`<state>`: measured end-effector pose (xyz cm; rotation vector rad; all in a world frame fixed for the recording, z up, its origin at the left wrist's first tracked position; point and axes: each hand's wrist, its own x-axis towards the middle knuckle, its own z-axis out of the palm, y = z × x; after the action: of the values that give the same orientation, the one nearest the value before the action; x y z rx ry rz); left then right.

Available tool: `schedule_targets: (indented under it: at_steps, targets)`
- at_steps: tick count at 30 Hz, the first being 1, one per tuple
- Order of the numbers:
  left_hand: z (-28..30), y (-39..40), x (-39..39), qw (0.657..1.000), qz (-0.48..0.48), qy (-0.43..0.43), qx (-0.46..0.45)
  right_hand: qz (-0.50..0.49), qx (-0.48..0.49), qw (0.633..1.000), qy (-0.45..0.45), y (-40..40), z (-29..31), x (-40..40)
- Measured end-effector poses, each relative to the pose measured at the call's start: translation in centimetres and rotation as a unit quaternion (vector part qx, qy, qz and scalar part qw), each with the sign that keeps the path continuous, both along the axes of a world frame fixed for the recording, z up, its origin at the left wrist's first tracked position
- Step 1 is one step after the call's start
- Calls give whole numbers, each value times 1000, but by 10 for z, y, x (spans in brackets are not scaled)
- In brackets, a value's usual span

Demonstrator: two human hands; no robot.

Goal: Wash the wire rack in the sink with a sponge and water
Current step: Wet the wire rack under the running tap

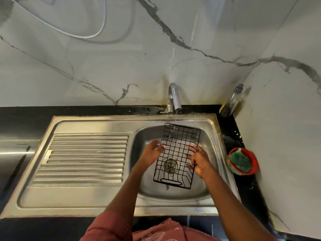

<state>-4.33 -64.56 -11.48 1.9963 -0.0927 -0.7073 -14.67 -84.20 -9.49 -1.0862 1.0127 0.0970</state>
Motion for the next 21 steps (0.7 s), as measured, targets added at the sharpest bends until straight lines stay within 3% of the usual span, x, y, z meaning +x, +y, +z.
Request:
schedule_targets:
  at_steps: [5, 13, 21]
  targets:
    - [14, -7, 6, 999, 22, -11, -32, 24, -37, 998, -36, -3, 10, 30]
    - [7, -10, 12, 985, 138, 4, -107, 119, -115, 983, -83, -9, 24, 77]
    - [1, 2, 2, 965, 229, -58, -115, 119, -64, 989, -64, 5, 12, 79]
